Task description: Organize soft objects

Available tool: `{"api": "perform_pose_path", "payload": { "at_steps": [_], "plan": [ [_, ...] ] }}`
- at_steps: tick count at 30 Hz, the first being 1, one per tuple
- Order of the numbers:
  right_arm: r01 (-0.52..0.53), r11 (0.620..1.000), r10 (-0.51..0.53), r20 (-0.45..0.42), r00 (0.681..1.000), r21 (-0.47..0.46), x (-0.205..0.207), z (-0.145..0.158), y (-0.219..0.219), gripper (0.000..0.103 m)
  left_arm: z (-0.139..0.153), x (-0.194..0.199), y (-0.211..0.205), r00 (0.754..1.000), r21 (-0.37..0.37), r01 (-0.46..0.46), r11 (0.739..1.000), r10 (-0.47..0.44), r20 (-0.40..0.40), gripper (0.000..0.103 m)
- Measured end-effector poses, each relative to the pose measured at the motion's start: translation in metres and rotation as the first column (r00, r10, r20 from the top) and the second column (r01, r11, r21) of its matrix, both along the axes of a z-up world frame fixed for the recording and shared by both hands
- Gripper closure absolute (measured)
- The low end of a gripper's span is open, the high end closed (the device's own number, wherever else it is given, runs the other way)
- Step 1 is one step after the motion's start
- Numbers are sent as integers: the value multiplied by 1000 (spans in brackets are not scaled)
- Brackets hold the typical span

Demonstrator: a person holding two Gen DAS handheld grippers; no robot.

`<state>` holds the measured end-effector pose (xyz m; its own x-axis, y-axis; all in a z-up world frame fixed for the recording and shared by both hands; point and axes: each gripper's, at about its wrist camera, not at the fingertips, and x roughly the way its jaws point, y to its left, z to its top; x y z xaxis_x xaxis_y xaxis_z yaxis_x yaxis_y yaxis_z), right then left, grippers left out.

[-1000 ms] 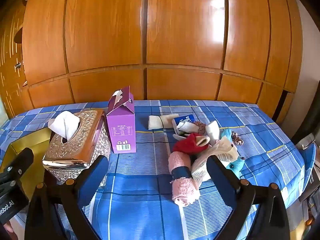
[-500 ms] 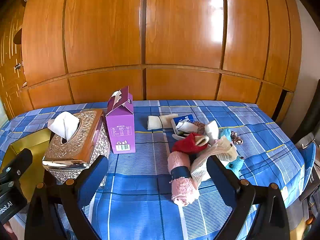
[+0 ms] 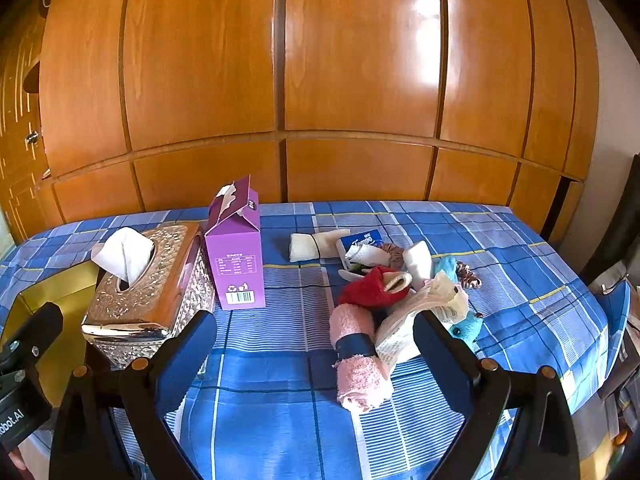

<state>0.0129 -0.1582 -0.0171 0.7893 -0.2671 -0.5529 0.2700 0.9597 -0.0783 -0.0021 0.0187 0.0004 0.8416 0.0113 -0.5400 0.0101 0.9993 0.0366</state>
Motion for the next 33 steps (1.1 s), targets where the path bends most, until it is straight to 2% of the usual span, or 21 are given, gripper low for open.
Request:
{"api": "perform_pose_path", "payload": {
  "at_steps": [10,15,18,22,25,27,31,33],
  "plan": [
    [63,998,-62,48,997,-20,-6,10,-27,3,3,-1,-9,998,2,55,999,-55,4,0],
    [138,990,-138,34,990,-20,-17,11,-67,3,3,2,-21,988,-28,155,988,-155,-6,0],
    [184,983,-184,-10,983,-8,-27,5,-92,3,0,7,-37,973,-12,229,973,-229,-38,0],
    [235,969,-231,-62,971,72,-42,-13,-129,3,-1,16,-59,929,-42,357,933,-359,-92,0],
    [287,950,-273,-118,955,124,-55,-24,-153,3,-8,23,-84,882,-53,446,894,-449,-144,0],
    [318,936,-296,-151,943,150,-62,-33,-164,3,-15,27,-101,847,-54,499,865,-500,-180,1],
    [356,913,-325,-174,930,197,-68,-41,-181,3,-35,36,-141,761,-73,597,799,-593,-264,5],
    [359,909,-325,-178,929,211,-67,-43,-184,3,-48,43,-159,722,-91,624,776,-617,-313,15]
  ]
}}
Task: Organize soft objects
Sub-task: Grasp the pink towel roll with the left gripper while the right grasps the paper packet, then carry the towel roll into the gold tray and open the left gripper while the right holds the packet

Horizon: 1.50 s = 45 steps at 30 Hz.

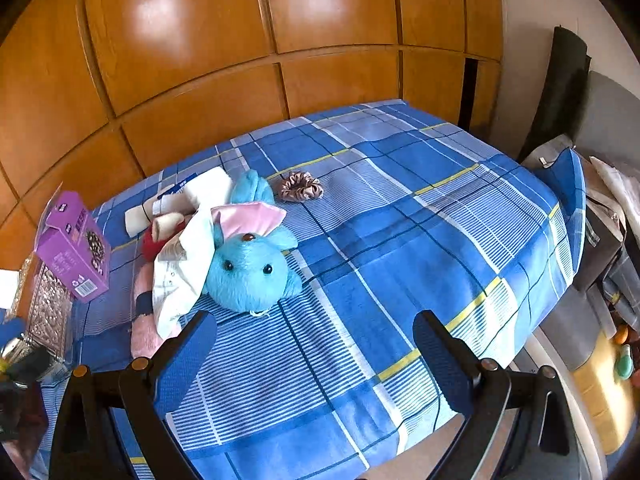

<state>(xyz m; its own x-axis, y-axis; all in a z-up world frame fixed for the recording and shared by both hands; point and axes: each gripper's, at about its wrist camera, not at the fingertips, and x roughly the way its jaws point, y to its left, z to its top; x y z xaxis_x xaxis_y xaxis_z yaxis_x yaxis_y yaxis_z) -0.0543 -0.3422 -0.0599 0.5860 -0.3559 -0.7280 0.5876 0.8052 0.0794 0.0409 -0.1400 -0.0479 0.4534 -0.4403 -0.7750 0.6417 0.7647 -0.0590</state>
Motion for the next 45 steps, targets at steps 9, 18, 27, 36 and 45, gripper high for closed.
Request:
{"api": "perform_pose_path", "payload": {
  "at_steps": [9,18,27,36,45],
  "plan": [
    [3,999,-2,-28,1000,44,1,-9,-9,3,-53,30,-60,982,53,80,995,-70,-176,24],
    [-6,998,9,-38,999,64,3,-18,-9,3,-75,53,-58,959,-13,65,998,-66,-276,58],
    [-211,934,194,84,977,290,26,-20,6,23,-69,10,12,967,-13,110,994,-110,-232,64],
    [-228,873,207,95,974,431,82,-46,19,23,-71,11,32,967,-27,53,998,-58,-247,57],
    [-161,826,123,106,987,540,119,-74,11,65,-71,8,31,973,-42,46,998,-54,-226,65]
  ]
}}
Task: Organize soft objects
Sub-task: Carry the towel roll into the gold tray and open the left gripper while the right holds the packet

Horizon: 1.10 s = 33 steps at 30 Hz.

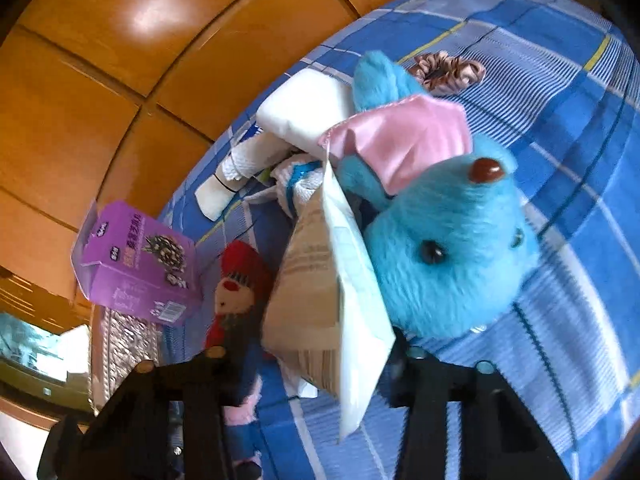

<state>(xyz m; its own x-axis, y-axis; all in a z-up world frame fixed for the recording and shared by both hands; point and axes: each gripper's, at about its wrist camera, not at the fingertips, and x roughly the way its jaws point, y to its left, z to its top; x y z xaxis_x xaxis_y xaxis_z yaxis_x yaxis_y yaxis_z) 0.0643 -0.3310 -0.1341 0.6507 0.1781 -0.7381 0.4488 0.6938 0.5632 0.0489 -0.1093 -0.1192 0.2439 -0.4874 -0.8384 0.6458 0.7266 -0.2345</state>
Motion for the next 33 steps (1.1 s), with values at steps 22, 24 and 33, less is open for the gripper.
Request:
{"api": "perform_pose_path", "payload": {
  "at_steps": [22,24,33],
  "plan": [
    [-152,979,157,29,987,-132,-36,22,13,69,155,94,-40,983,-166,-16,986,45,177,69],
    [-157,977,162,27,986,-143,-34,23,16,69,170,124,-30,978,-186,-91,978,123,171,69],
    [-175,971,181,22,983,-164,-34,20,21,69,196,181,117,855,-186,-435,881,469,223,69]
  ]
}}
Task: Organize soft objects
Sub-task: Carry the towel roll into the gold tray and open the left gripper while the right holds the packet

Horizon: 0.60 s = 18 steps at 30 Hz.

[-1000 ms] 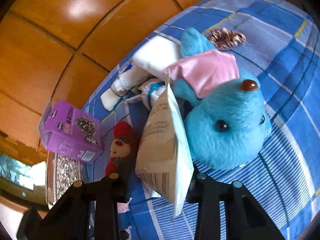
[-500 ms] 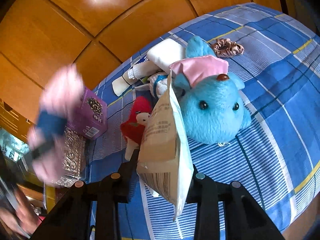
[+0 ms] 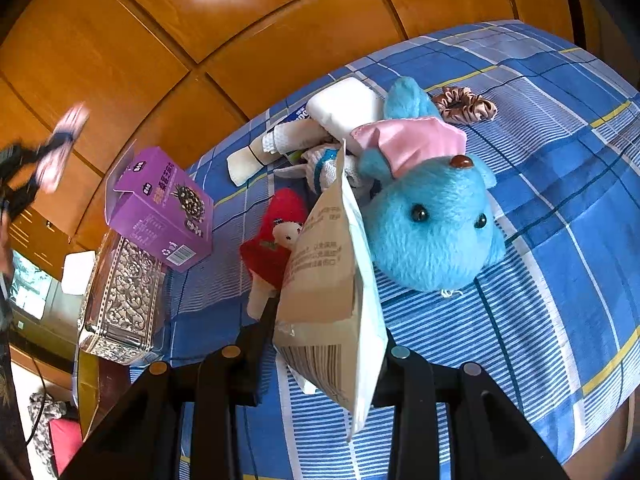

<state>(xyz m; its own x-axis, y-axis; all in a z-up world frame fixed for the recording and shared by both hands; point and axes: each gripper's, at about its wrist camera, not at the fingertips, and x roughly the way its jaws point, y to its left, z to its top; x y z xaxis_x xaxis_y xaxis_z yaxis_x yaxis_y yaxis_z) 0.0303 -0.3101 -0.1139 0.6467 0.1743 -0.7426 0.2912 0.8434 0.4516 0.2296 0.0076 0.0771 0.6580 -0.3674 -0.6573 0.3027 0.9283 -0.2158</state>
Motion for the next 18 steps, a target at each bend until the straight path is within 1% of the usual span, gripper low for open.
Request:
{"api": "perform_pose_path", "payload": {
  "at_steps": [3,5,7,10,11,13,14,17,18],
  "plan": [
    [-14,1000,14,-3,1000,-26,1,1,3,69,-18,-19,61,995,22,-94,995,94,-15,69],
    [-20,999,20,-7,1000,-43,2,1,7,69,-37,-36,96,987,40,-157,987,158,-38,69],
    [-25,998,24,-12,1000,-54,4,1,9,69,-57,-55,133,973,23,-218,976,219,-73,69],
    [-40,996,37,-27,999,-86,7,0,16,69,-93,-84,176,941,33,-304,952,305,-145,68],
    [-44,994,41,-34,999,-99,8,-1,19,69,-102,-89,184,932,29,-322,946,322,-170,69],
    [-51,991,46,-41,998,-126,9,-1,24,69,-125,-97,200,905,18,-364,931,358,-230,69],
    [-53,989,48,-43,998,-135,10,0,26,69,-137,-98,203,887,11,-387,922,376,-267,68],
    [-56,985,48,-51,998,-164,10,3,29,69,-165,-95,207,856,-18,-420,907,390,-341,68],
    [-59,983,51,-53,997,-175,10,5,30,69,-173,-94,207,849,-32,-426,904,388,-358,68]
  ]
}}
